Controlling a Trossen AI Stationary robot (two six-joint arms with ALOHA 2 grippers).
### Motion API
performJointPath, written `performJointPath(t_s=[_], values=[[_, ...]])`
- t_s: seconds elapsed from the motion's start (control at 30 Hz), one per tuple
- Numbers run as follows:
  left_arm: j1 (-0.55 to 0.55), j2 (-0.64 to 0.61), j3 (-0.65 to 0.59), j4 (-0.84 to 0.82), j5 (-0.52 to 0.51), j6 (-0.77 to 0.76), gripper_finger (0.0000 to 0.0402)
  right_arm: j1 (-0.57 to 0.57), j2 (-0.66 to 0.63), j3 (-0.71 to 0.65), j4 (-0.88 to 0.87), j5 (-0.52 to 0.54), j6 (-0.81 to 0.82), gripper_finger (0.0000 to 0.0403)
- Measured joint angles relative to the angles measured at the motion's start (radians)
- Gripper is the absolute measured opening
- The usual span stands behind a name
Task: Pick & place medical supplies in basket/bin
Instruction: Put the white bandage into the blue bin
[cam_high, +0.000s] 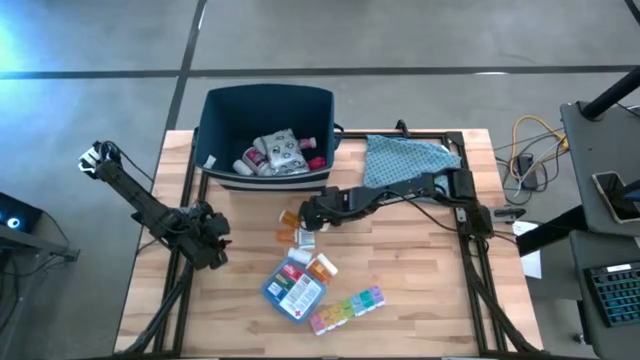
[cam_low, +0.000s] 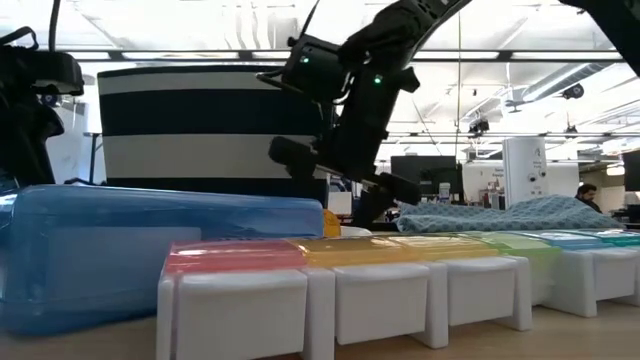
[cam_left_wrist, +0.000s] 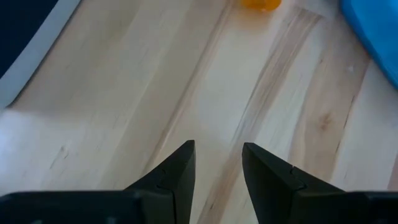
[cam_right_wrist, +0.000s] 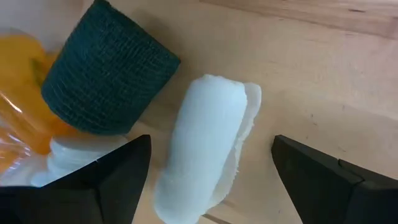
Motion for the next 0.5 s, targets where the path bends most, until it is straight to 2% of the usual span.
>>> performJointPath(t_s=[0.2, 0.33, 0.5], values=[[0.0, -0.009, 0.0, -0.001, -0.001, -0.006, 0.0114, 0.006, 0.021, 0.054, -0.088, 0.047, -0.081, 0.0324], [0.0, -0.009, 0.0, -0.001, -0.01, -0.007, 0.0114, 0.008, 0.021, 0.059, -0.104, 0.036, -0.095, 0.032], [0.0, -0.009, 0.0, 0.0, -0.028, -0.015, 0.0114, 0.006, 0.02, 0.059, -0.139, 0.002, -0.082, 0.0263]])
